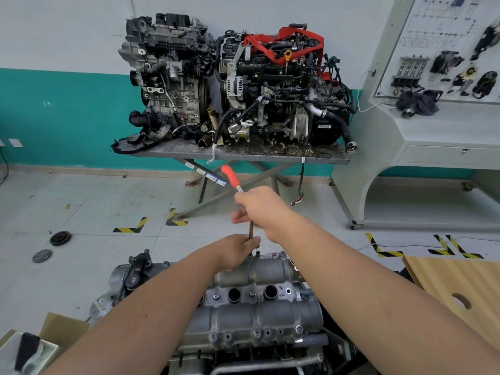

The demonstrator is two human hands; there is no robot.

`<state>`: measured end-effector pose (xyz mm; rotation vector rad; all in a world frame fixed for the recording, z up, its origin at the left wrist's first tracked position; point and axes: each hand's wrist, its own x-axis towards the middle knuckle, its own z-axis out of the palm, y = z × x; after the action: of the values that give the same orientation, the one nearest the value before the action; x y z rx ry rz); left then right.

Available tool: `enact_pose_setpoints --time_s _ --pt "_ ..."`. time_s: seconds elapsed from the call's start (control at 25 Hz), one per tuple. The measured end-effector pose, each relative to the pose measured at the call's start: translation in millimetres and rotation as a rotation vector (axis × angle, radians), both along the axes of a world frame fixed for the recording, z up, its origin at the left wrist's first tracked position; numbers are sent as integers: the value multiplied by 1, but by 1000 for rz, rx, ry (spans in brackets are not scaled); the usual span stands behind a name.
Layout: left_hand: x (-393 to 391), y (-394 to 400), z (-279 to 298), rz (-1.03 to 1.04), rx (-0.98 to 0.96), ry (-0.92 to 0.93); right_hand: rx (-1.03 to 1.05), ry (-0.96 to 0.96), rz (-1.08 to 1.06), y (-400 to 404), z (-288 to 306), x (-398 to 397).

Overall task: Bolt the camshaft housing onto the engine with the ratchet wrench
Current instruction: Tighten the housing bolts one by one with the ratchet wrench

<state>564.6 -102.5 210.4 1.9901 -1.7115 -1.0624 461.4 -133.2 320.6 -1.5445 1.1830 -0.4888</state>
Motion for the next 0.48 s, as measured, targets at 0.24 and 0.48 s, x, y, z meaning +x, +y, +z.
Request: enact_pose_setpoints --time_s 0.24,0.48 --pt "2 3 2 -17 7 26 465 -860 -315 3 -26 1" --pt "5 5 0 -40 -100 -41 -92 -619 -248 12 -54 -6"
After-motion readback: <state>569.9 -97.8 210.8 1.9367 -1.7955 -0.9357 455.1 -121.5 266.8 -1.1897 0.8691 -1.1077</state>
